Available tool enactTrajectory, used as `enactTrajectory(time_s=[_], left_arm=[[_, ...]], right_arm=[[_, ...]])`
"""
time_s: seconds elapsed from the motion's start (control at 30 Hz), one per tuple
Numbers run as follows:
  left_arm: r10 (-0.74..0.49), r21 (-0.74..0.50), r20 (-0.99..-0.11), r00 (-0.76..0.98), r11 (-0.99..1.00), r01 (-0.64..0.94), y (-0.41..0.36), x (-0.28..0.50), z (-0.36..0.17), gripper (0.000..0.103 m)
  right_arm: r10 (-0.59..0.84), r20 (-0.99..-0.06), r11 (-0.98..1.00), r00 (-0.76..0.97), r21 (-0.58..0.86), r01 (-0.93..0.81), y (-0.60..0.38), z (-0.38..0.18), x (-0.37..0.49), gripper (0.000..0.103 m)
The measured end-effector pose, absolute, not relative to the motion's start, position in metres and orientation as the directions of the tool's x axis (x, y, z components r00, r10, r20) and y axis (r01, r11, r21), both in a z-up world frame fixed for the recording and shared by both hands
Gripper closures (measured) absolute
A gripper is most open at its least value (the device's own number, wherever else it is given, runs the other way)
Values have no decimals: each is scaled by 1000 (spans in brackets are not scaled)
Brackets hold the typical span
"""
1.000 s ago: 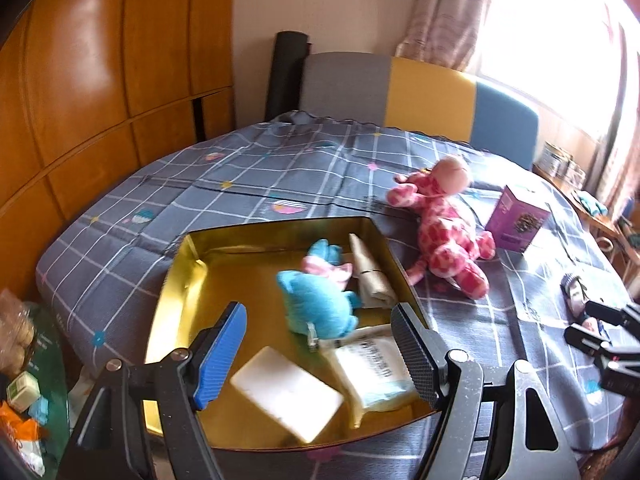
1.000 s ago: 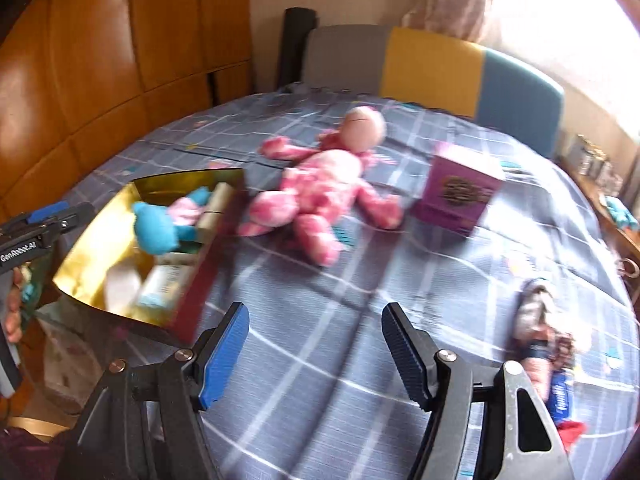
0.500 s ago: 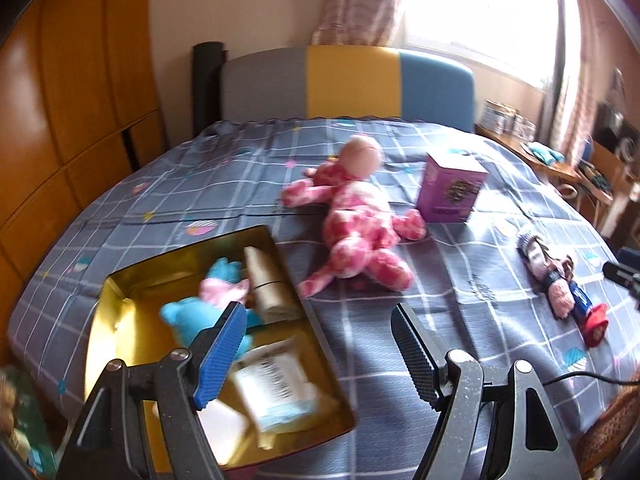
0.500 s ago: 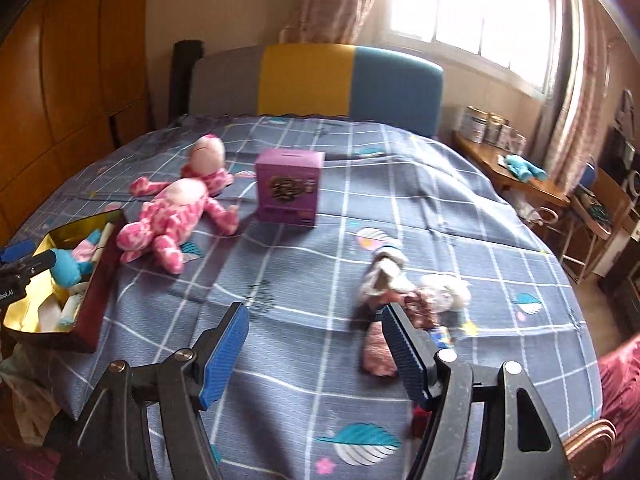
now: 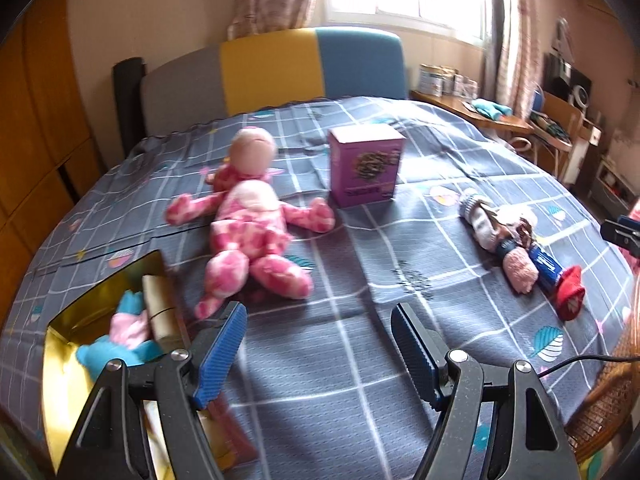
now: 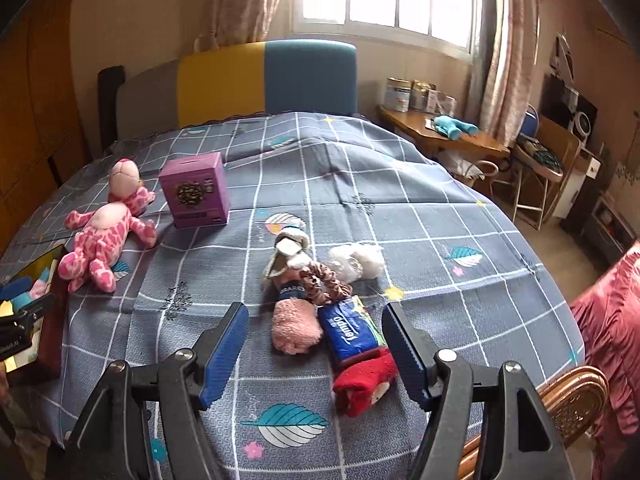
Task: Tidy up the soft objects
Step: 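Move both open tools from the tray to the pile of small items, then grasp the pink GRAREX towel with the left tool while the right tool grasps the white plastic bag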
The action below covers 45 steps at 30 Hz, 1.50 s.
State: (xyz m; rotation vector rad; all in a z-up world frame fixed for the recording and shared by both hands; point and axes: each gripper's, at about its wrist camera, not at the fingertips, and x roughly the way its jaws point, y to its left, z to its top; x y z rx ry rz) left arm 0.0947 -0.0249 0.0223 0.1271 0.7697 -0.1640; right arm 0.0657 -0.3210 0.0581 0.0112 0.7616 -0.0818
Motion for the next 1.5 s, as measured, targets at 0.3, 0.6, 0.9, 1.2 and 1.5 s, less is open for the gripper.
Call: enactTrajectory(time_s=[0.3,0.6,0.9,1.2,1.5], left_arm=[[-174,31,-743,646,956,293,-71,116,8,28],[-299,-77,-785,542,916,393,-124,142,-6,28],[-399,-171,-819,411,855,489,-192,167,-27,34],[-412,-218,-844,342,847,484,-243,191,-54,34],[-457,-288,-845,278,826,485,-275,215,-79,64]], right_arm=[[-98,-720,989,687,6,148,-348,49,70,33],[-101,-755,973,648,60,222,-378,39,75,33],[-86,-769,961,634,104,256,-402,36,75,33],[-63,-778,957,626,132,259,-416,29,81,33],[-45,-785,961,618,136,242,-420,27,93,33]])
